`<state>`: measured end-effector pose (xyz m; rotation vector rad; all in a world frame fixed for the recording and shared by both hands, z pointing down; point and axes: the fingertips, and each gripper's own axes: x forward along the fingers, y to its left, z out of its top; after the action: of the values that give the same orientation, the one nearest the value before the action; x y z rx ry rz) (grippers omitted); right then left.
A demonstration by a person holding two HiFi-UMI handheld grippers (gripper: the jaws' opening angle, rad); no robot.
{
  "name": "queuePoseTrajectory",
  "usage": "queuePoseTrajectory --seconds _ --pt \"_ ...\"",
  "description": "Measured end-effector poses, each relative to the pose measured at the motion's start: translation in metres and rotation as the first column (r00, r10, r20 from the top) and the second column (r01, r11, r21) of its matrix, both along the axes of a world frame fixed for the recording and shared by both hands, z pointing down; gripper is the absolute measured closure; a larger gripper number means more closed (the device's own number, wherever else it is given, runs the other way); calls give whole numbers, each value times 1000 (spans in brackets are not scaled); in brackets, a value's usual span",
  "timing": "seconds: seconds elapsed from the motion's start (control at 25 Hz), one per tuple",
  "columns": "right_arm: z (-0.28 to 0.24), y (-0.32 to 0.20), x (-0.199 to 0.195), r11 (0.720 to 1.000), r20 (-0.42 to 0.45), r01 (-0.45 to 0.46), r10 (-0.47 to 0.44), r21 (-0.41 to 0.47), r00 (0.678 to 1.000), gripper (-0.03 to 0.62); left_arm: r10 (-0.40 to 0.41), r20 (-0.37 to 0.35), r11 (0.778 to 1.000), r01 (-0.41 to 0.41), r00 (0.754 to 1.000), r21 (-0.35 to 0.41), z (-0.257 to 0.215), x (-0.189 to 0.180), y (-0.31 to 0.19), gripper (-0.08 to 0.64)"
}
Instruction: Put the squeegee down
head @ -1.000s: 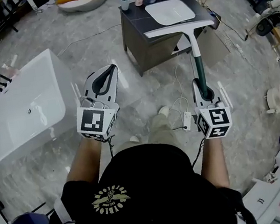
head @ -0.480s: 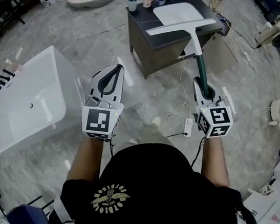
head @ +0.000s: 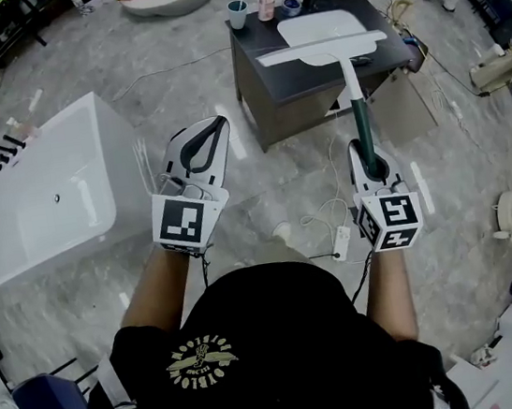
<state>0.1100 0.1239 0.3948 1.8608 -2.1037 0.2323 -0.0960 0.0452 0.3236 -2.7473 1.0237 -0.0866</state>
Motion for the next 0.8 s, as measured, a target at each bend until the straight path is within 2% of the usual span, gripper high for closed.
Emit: queuePoseTrajectory --seconds 0.48,0.8 --pt "-1 -44 65 999 9 49 -49 2 999 561 -41 -6 999 41 999 13 -13 66 -41 535" --pt "-2 -75 93 995 15 103 -103 14 995 561 -105 11 994 105 994 13 -13 85 -64 535"
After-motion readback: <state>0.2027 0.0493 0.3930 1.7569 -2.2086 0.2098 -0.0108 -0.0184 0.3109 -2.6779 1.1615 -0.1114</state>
